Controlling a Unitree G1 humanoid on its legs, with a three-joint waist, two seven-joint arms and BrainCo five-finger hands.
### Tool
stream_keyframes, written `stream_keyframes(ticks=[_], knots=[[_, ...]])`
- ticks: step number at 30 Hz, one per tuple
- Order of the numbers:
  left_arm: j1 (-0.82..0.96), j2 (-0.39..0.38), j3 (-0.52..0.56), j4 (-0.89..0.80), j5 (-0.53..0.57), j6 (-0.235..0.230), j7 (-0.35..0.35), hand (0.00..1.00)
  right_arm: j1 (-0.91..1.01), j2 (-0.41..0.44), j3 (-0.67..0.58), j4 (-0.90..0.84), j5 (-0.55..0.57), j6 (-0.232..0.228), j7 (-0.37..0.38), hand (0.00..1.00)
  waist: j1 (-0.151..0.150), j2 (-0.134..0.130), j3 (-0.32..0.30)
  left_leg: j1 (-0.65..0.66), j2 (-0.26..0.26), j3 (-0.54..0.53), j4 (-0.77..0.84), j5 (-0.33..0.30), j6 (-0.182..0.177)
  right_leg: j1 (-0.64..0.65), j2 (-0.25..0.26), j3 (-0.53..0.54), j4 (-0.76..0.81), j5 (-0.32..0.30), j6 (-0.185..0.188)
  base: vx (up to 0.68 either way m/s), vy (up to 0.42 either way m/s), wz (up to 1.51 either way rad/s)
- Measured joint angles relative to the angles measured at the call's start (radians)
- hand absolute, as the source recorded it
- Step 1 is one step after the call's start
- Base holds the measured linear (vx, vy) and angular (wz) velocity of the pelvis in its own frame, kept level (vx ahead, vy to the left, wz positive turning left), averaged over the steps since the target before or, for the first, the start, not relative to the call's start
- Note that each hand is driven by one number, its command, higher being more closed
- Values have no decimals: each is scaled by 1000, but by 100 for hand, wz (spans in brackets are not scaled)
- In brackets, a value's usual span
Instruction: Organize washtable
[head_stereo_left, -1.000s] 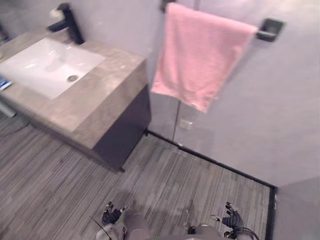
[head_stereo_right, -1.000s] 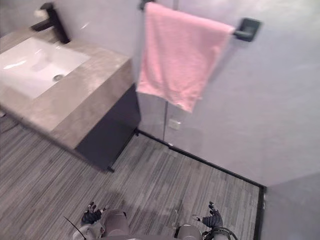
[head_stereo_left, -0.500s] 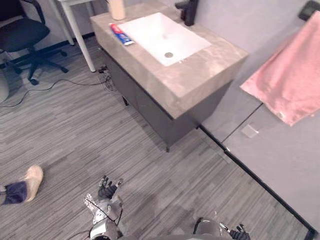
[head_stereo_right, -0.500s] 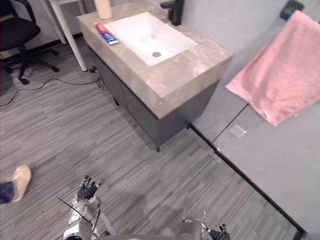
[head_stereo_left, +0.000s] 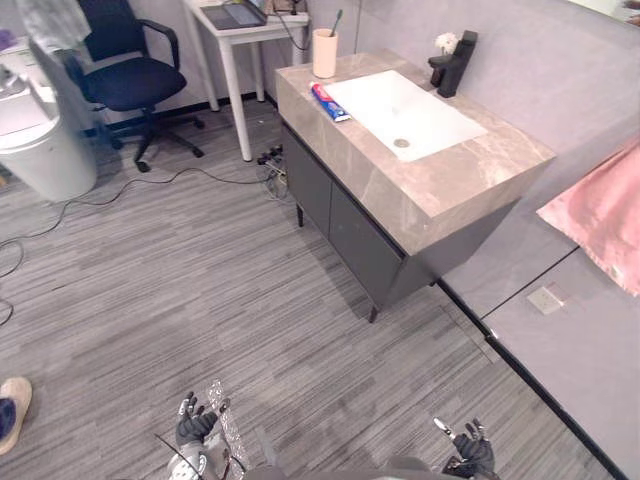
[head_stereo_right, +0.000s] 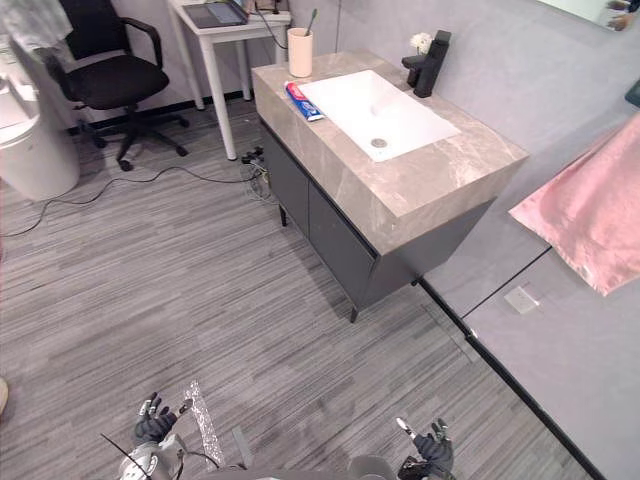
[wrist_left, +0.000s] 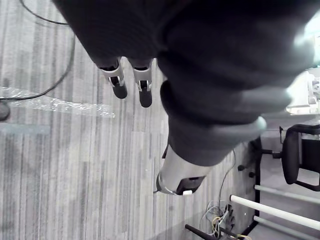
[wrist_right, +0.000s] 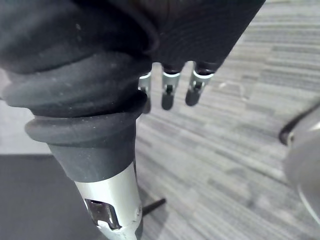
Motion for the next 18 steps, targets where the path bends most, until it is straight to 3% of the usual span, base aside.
stream_keyframes(ticks=[3,5,10,14,16,18], knots=[[-15,-47,-12,53,-1,11,1,0,-7,-1,5,11,-40,1,8,0,-2,9,6,12,15,-2,-93,75,-18,-1,20,3,-76,-10,6,-57,-195,-11],[-15,-64,-33,70,-4,11,0,0,8,-4,13,30,-53,3,7,0,-1,14,7,46,24,-16,-138,92,-32,10,33,-6,-67,-8,4,-83,-121,-1],[-21,-60,-37,88,-13,10,-15,0,35,-23,54,55,-118,4,6,0,-1,0,-4,75,6,-29,-248,174,-35,6,28,-32,-81,2,2,-86,-39,14],[-15,-44,-33,130,-13,10,-15,0,20,-27,69,80,-148,14,6,0,9,-13,-9,74,-34,-51,-292,208,-17,30,-9,-55,-132,35,28,-40,65,24],[-19,-26,-26,148,-13,10,-14,0,18,-14,70,89,-161,23,7,0,33,-26,-11,69,-59,-58,-277,206,-6,53,-38,-67,-162,48,42,-8,109,21],[-20,-17,8,151,-11,9,-11,0,7,7,72,110,-185,28,7,0,58,-58,-5,51,-100,-63,-222,165,39,61,-97,-92,-157,28,74,-36,154,38]])
